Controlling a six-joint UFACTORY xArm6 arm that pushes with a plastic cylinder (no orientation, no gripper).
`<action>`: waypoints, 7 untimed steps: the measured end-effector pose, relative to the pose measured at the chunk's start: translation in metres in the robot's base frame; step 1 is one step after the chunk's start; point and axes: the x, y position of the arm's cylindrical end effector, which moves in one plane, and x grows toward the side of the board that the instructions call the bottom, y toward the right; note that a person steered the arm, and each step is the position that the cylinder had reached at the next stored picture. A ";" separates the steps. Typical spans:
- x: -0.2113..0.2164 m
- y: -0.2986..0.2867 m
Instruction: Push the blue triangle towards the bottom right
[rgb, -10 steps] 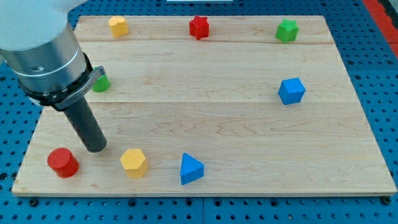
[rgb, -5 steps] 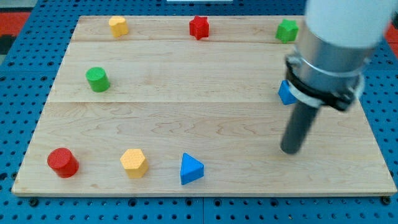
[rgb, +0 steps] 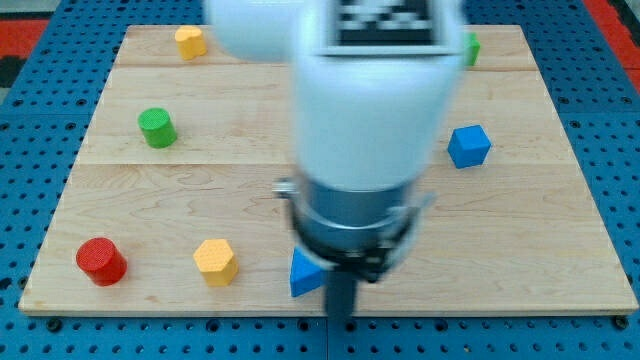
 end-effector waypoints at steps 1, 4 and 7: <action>-0.005 -0.069; -0.061 0.054; -0.026 0.053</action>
